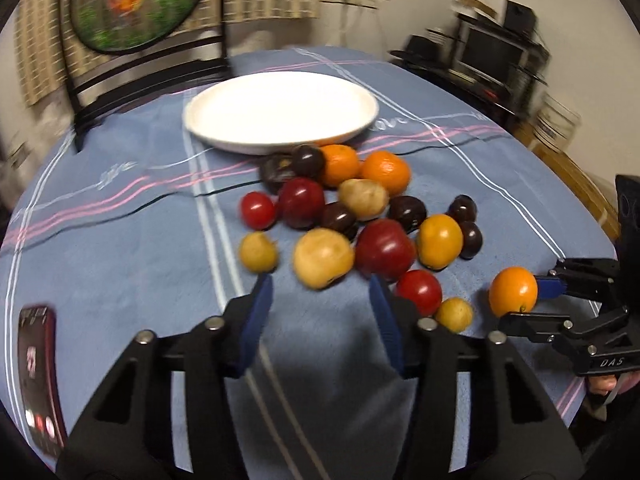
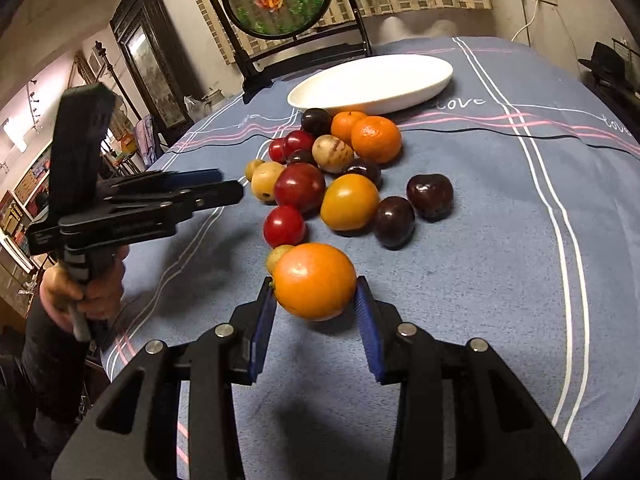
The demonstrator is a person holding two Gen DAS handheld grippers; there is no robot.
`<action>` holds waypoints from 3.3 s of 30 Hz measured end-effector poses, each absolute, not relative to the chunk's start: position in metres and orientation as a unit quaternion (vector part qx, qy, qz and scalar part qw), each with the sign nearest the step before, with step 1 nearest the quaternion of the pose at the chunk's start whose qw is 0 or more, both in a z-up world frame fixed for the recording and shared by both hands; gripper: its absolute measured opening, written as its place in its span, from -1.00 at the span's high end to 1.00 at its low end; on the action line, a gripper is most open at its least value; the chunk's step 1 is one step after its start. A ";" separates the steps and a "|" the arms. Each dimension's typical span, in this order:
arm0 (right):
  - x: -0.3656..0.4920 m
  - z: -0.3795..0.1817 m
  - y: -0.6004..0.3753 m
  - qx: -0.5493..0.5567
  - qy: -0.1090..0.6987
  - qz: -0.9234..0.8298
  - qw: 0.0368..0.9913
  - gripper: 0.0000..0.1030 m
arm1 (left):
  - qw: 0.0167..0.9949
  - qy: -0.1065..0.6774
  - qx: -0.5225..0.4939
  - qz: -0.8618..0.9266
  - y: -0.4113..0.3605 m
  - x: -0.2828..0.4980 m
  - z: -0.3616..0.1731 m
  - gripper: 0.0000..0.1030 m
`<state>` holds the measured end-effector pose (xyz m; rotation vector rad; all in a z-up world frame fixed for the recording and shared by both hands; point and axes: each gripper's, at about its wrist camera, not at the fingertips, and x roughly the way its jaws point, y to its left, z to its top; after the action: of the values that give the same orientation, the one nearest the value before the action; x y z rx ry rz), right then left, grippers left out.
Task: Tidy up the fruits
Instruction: 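Grasp the yellow potato with the left tool while the right tool grasps an orange, then release the yellow potato and orange onto the white plate with both tools, then carry a small yellow fruit with the left tool while the right tool carries a dark plum to the plate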
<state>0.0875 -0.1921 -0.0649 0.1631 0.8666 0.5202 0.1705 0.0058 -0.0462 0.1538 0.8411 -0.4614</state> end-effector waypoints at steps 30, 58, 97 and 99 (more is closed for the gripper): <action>0.093 -0.062 -0.201 0.100 0.413 0.265 0.865 0.22 | 0.866 0.396 0.146 -0.268 -0.002 0.177 -0.058 0.23; 0.310 -0.016 -0.175 0.013 0.411 0.172 0.895 -0.21 | 0.902 0.409 0.039 -0.129 -0.006 0.319 0.005 -0.63; 0.171 -0.063 -0.251 0.211 0.398 0.203 0.870 0.36 | 0.893 0.422 0.010 -0.156 0.035 0.200 -0.051 -0.09; 0.172 -0.064 -0.251 0.214 0.398 0.204 0.868 0.36 | 0.888 0.430 0.011 -0.159 0.033 0.204 -0.057 -0.04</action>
<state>0.1722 -0.2515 -0.0637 0.4472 0.8332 0.4273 0.2038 0.0325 -0.0566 0.0237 0.8945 -0.3312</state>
